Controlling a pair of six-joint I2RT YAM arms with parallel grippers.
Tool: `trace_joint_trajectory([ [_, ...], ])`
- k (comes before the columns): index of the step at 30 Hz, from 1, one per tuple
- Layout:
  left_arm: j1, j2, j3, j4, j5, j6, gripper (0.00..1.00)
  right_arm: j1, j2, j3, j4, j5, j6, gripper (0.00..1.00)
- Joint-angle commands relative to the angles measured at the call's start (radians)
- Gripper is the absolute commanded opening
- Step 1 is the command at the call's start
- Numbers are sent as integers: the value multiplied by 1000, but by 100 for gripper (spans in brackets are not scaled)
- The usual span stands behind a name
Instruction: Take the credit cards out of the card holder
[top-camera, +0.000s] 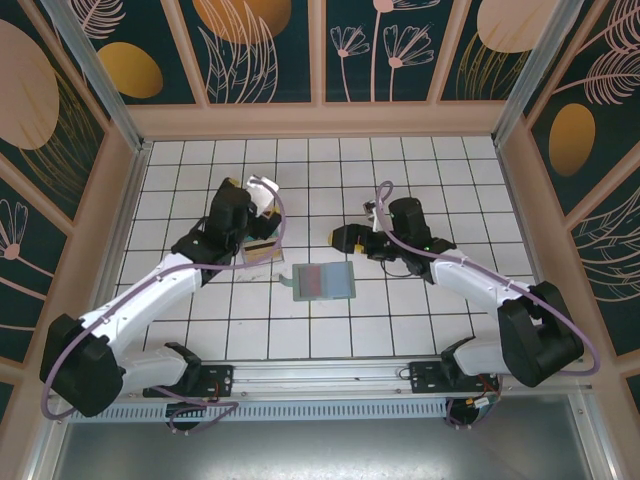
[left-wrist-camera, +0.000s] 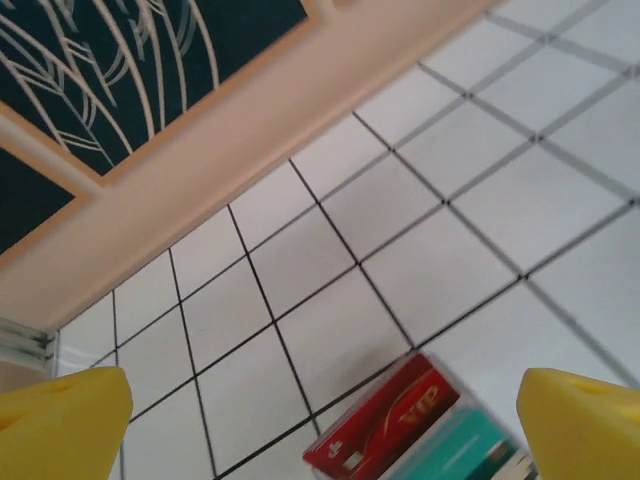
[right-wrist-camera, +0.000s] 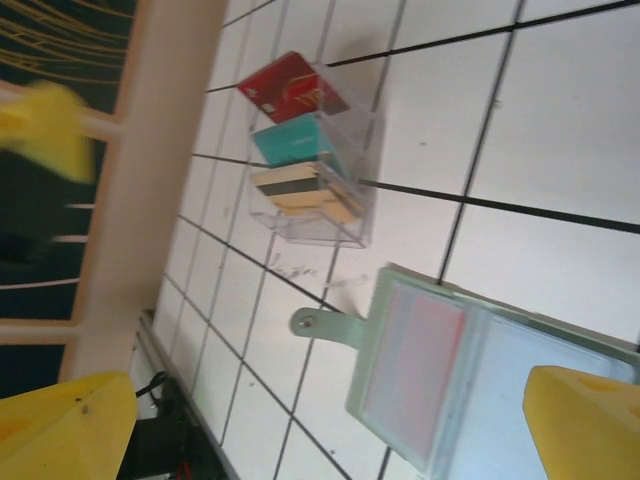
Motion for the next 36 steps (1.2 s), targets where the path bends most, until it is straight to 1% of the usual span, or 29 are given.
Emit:
trace_joint_trajectory([
  [1,6,-34,86,-179,20,-367,91,10,20,8,-75,108,-33,99],
  [2,6,-41,101,-209,42,-443,86,15,25,4,-83,120,-38,99],
  [3,6,-52,102,-226,74,-503,84,20,33,-1,-94,135,-50,95],
  [4,6,-63,97,-229,111,-552,80,25,41,-4,-104,142,-57,90],
  [5,6,-76,83,-229,150,-604,76,29,50,-10,-114,152,-64,81],
  [6,6,-87,71,-226,197,-650,71,30,58,-18,-120,165,-66,68],
  [8,6,-103,18,-205,274,-737,63,39,72,-38,-129,183,-72,48],
  [9,5,-106,-5,-189,316,-777,57,53,78,-48,-132,188,-73,43],
  [10,5,-105,-23,-175,349,-811,53,58,81,-57,-130,193,-74,42],
  [11,3,-99,-39,-160,379,-850,52,67,85,-67,-135,201,-75,41],
  [14,-6,-78,-107,-90,456,-960,47,80,104,-88,-138,211,-78,20],
  [15,-16,-71,-129,-67,465,-992,47,83,112,-96,-137,212,-76,16],
  [17,-40,-58,-171,-24,474,-1042,43,90,123,-109,-132,210,-72,8],
  [18,-57,-50,-185,-9,471,-1063,43,95,127,-118,-132,213,-68,0],
  [21,-102,-26,-215,16,457,-1105,45,100,131,-136,-129,224,-61,0],
  [23,-130,5,-227,25,464,-1126,47,99,139,-144,-129,232,-60,0],
  [26,-158,47,-241,39,478,-1158,48,100,166,-147,-124,235,-60,0],
  [32,-172,140,-262,59,523,-1190,47,115,211,-141,-100,223,-58,0],
  [36,-178,193,-260,50,525,-1194,45,123,220,-135,-97,220,-54,0],
])
